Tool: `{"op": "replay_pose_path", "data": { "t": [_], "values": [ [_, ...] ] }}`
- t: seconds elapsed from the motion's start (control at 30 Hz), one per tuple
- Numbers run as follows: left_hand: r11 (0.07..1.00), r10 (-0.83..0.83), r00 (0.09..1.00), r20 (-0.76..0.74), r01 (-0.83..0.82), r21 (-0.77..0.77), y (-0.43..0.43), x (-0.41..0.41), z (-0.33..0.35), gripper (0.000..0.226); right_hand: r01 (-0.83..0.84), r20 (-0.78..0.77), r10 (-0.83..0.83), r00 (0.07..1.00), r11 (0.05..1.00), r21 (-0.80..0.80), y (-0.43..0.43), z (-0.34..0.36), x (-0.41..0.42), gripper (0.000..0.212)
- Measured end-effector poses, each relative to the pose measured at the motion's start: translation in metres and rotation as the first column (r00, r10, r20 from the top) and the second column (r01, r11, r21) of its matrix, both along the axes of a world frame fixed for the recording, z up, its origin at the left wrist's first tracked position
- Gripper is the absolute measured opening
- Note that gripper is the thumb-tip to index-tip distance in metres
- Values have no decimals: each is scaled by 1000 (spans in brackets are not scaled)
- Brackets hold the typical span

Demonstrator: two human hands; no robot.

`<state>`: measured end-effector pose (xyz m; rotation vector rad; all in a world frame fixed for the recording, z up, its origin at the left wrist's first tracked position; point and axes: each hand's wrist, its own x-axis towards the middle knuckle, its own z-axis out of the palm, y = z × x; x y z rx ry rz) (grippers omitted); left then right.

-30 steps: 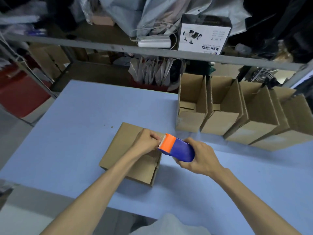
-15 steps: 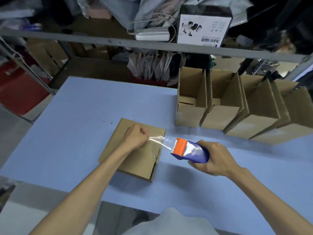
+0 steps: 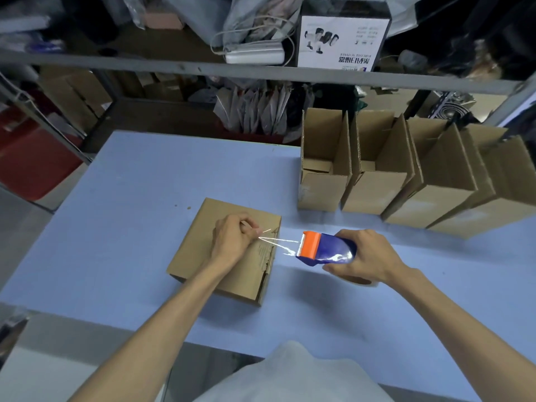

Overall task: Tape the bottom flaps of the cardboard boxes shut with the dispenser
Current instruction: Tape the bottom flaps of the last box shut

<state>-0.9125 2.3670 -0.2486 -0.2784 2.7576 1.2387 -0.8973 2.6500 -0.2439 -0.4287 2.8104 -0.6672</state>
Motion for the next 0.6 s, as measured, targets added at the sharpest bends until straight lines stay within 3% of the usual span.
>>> {"op": "replay_pose_path", "data": {
  "t": [0.13,0.33,0.6],
  "values": [
    [998,39,999,10,-40,47,-3,0,-5,45,10,7,-10,1000,1000,9,0,-1,1,50],
    [998,61,998,19,-61,-3,-2,4,-14,44,2,9,-2,1000,1000,26,-1,-1,-1,53],
    [953,-55,985,164,101,-286,-1,-6,-4,65,-48,29,46,999,995,83,-5,-5,-3,54]
  ]
}}
